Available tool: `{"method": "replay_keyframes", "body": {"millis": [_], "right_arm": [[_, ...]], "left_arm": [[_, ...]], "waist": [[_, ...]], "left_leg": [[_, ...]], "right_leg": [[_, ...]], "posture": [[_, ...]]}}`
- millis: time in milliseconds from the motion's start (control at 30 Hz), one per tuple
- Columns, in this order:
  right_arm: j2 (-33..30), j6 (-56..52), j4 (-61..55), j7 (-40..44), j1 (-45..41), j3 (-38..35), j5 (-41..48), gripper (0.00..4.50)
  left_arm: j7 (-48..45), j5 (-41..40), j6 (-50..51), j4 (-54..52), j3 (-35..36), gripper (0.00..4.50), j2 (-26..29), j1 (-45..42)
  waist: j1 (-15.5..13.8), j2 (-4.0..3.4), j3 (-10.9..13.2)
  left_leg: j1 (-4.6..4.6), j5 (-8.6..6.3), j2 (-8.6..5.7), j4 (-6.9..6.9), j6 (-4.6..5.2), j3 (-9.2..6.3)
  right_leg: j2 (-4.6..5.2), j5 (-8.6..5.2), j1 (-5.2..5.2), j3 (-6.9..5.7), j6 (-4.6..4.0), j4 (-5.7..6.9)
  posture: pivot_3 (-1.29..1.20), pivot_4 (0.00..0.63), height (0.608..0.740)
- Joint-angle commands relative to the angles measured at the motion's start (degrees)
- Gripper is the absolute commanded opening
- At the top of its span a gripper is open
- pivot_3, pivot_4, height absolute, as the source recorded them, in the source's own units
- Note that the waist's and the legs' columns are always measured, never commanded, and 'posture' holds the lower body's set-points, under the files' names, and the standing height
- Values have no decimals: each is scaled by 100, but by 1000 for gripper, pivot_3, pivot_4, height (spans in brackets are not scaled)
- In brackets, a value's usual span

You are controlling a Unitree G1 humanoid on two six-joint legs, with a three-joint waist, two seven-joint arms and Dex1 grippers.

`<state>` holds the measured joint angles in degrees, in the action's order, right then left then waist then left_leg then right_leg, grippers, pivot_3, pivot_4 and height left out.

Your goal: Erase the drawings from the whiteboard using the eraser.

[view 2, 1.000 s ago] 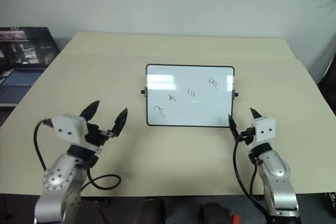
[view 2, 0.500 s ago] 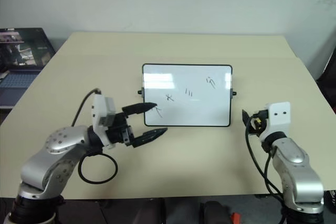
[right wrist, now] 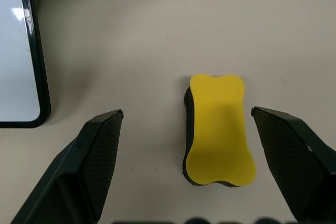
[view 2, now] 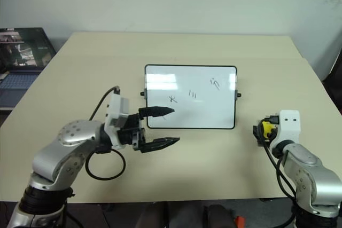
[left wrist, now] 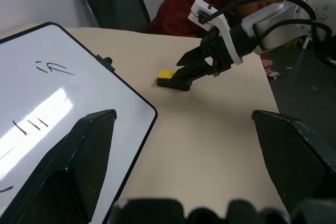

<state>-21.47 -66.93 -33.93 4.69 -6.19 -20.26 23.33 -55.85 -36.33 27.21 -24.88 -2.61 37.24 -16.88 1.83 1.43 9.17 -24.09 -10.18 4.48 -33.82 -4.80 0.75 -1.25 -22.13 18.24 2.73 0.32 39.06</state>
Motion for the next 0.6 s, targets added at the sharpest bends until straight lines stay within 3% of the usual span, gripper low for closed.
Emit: {"method": "replay_keyframes", "body": {"millis": [33,600], "right_arm": [[53,37,40,-44,-142,-93,-31,4269],[-102,654,1256,9,-572,-88,-439,4269]], "left_arm": [[-38,27,-85,-128,-20,4500,-35,-40],[101,198,-155,-134,-81,4500,-193,-6]], "waist": [[-5,0,0],[-10,-2,2]], "left_leg": [[0,0,0,0,0,0],[-3,0,-1,-1,0,1]], "right_leg": [[0,-1,0,0,1,0],[0,2,1,0,-4,-2]], "posture": [[0,150,740],[0,150,740]]}}
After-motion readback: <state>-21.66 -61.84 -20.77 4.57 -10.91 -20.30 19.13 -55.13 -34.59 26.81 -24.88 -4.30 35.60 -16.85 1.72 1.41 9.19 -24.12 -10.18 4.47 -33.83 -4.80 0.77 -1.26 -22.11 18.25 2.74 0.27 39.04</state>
